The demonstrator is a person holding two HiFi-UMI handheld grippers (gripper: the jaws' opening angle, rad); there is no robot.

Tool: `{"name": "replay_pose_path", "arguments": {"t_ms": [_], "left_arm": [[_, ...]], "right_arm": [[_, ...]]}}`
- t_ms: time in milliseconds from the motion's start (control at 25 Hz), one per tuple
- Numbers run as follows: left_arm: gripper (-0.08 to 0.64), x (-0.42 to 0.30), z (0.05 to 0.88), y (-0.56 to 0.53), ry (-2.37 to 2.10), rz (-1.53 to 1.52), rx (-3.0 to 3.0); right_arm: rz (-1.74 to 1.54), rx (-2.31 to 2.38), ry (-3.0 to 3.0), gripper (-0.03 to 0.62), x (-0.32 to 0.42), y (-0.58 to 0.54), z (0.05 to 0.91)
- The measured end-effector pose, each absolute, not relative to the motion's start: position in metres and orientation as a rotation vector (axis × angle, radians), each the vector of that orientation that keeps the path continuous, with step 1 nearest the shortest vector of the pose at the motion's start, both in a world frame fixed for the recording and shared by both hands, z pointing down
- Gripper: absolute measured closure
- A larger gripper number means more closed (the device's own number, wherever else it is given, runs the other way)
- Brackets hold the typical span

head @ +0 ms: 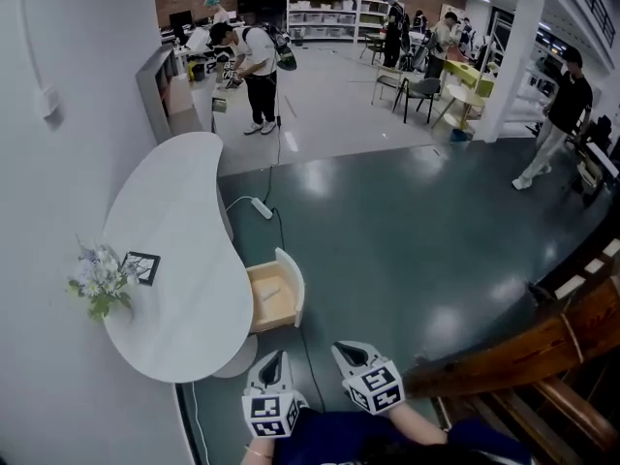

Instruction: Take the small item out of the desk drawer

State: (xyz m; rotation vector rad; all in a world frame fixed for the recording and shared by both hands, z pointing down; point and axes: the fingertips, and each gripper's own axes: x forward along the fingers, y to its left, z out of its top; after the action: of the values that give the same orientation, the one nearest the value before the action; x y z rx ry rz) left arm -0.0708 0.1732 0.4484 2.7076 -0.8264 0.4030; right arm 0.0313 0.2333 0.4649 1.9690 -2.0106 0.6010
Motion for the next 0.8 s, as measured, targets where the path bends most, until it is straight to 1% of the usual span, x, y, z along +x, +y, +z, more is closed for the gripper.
{"name": "replay_pose_path", "arguments": {"t_ms": [320, 800], "left_arm": [[0.557, -0.080, 0.458, 0.138, -0.728, 0.400, 2.719], [0.557, -0.095, 0.475, 0.111, -0.753, 0.381, 2.649]], "right_arm": [[0.607, 2.025, -1.943, 0.584, 0.014, 0.212, 0.470], [0.649, 1.975, -1.905, 0.584, 0.011, 0.198, 0.484]]}}
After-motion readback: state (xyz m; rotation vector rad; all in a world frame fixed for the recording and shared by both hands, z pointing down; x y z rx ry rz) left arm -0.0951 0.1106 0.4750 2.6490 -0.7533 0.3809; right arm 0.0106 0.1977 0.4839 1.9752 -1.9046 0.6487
